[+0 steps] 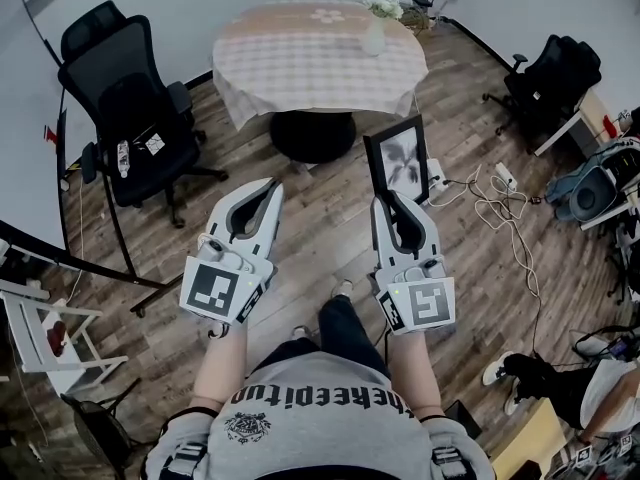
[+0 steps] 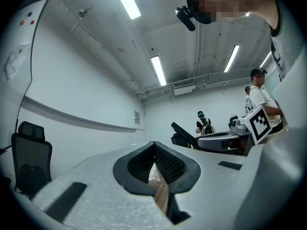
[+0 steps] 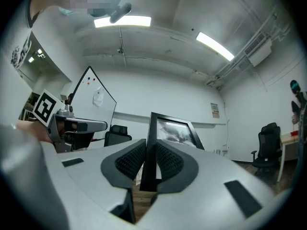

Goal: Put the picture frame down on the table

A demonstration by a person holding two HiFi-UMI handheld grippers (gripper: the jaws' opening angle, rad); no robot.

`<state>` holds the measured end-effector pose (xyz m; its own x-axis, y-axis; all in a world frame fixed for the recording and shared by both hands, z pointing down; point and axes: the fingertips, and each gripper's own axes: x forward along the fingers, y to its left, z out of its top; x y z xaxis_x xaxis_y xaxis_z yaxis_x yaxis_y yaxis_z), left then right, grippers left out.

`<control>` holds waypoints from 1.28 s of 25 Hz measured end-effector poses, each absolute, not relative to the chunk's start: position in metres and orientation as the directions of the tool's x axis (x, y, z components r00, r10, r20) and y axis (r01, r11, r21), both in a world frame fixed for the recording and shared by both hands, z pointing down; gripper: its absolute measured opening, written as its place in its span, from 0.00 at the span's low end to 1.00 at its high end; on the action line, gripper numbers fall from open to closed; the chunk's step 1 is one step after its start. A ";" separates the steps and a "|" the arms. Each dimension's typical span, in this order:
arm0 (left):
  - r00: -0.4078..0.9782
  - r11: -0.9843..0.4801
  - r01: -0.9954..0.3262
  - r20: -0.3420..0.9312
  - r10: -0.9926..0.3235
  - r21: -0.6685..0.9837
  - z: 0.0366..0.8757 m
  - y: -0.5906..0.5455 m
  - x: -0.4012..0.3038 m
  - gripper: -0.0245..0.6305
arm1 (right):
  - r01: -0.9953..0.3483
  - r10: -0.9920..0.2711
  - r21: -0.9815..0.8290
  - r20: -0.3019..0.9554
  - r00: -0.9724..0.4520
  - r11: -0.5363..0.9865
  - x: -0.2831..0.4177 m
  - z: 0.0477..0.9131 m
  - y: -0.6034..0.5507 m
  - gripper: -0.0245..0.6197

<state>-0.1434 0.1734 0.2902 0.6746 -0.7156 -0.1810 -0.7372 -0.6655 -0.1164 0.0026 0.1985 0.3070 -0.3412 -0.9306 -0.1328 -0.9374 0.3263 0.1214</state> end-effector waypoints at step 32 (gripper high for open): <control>0.586 -0.570 -0.810 -0.198 -0.786 -0.136 0.273 0.010 -0.017 0.06 | -0.879 -0.868 0.127 -0.147 -0.475 0.460 0.122 0.295 0.018 0.15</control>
<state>-0.0169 0.0100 0.2731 0.5862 -0.7856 -0.1978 -0.8101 -0.5702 -0.1364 0.1223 0.0183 0.2954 -0.4752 -0.8675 -0.1469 -0.8789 0.4600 0.1266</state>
